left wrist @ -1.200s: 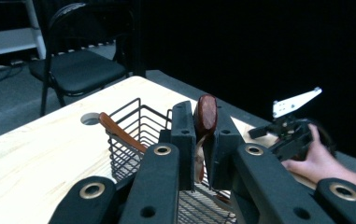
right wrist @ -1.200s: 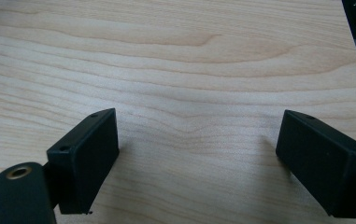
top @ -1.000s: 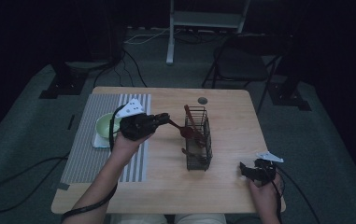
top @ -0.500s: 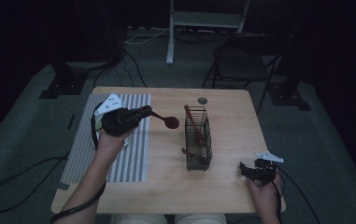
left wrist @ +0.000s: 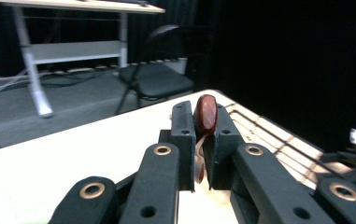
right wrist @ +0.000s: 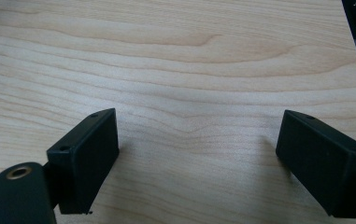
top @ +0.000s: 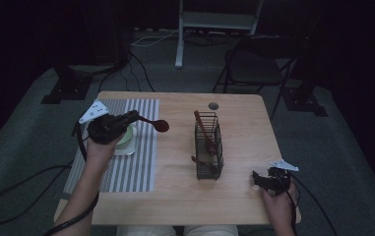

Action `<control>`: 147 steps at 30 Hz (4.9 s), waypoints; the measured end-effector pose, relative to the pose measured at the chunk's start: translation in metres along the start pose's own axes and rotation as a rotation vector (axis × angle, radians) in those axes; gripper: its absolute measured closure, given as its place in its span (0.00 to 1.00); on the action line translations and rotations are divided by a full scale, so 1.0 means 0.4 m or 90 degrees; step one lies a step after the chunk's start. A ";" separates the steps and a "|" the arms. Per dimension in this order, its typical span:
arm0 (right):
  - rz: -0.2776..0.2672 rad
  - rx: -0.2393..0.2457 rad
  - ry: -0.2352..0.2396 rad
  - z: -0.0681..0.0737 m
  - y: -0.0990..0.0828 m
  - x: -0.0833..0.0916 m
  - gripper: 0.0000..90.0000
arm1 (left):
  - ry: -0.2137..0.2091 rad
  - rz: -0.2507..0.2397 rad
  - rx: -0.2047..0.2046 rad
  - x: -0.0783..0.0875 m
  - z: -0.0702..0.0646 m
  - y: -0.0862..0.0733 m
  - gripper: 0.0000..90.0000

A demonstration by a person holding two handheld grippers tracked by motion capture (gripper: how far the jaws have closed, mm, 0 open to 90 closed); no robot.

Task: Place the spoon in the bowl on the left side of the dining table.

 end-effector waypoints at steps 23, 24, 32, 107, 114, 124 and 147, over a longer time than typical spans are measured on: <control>0.001 -0.001 0.000 0.000 0.000 0.000 0.14 | 0.184 -0.004 0.084 0.130 0.216 -0.104 0.93; 0.001 -0.001 0.000 0.000 0.000 0.000 0.14 | 0.184 -0.004 0.084 0.130 0.216 -0.104 0.93; 0.001 0.000 0.000 0.000 0.000 0.000 0.14 | 0.244 0.008 0.122 0.146 0.274 -0.173 0.93; 0.001 -0.001 0.000 0.000 0.000 0.000 0.14 | 0.289 0.151 0.069 0.213 0.166 -0.478 0.01; 0.001 -0.001 0.000 0.000 0.000 0.000 0.14 | 0.291 0.162 0.071 0.238 0.149 -0.510 0.01; 0.001 -0.001 0.000 0.000 0.000 0.000 0.14 | 0.308 0.182 0.083 0.294 0.136 -0.560 0.01; 0.001 -0.001 0.000 0.000 0.000 0.000 0.14 | 0.370 0.154 0.088 0.438 0.137 -0.608 0.01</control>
Point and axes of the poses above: each handheld gripper's, and its own axes: x roughly backward along the jaws, y roughly out of its top, z roughly to its left, the point moved 5 cm from there along -x, roughly forward along the jaws, and after that the axes turned 4 degrees about -z, right-handed, at the moved point
